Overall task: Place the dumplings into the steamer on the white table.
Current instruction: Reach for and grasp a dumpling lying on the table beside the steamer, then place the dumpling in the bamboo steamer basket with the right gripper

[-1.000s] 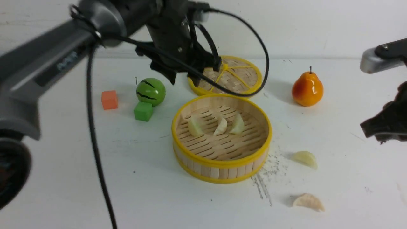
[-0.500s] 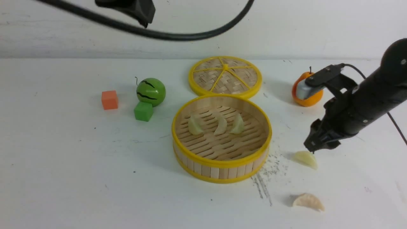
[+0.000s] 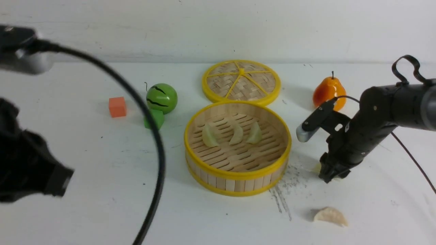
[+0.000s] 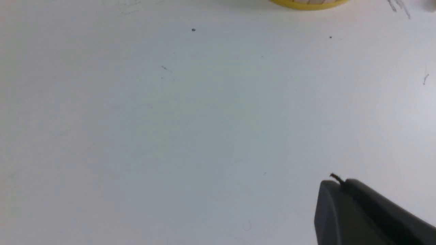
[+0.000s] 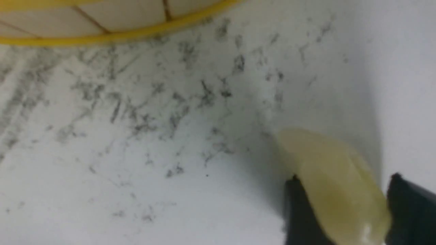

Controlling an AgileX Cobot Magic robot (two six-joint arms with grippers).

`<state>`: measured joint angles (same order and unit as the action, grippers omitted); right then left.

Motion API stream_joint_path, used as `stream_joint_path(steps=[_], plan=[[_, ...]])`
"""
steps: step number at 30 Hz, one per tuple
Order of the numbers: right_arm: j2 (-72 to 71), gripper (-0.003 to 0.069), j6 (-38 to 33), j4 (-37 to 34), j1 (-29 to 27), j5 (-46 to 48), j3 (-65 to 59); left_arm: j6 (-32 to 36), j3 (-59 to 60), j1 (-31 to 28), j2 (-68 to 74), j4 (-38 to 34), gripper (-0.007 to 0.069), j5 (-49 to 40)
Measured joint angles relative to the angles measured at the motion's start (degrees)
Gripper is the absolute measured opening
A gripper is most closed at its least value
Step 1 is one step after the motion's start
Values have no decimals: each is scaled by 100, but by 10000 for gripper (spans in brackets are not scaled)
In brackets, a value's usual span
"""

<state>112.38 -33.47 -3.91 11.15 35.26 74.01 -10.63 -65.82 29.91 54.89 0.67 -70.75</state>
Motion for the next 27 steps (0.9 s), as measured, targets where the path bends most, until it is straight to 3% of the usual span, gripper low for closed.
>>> stream_joint_path(steps=[6,11,17,25,27], plan=[[-495,240,651,-173,142,841,598,0,512,0,-892,18,-14,65],[-949,240,1115,-579,1020,1355,1658,0,580,0,-1310,22,-14,77],[-365,240,2018,-643,2053,1151,2030,0,594,0,-1349,7,-14,82],[658,243,2845,-305,2293,663,2031,0,600,0,-1349,2,-14,-50],[695,287,3089,-291,2287,685,2044,0,600,0,-1349,2,-14,-50]])
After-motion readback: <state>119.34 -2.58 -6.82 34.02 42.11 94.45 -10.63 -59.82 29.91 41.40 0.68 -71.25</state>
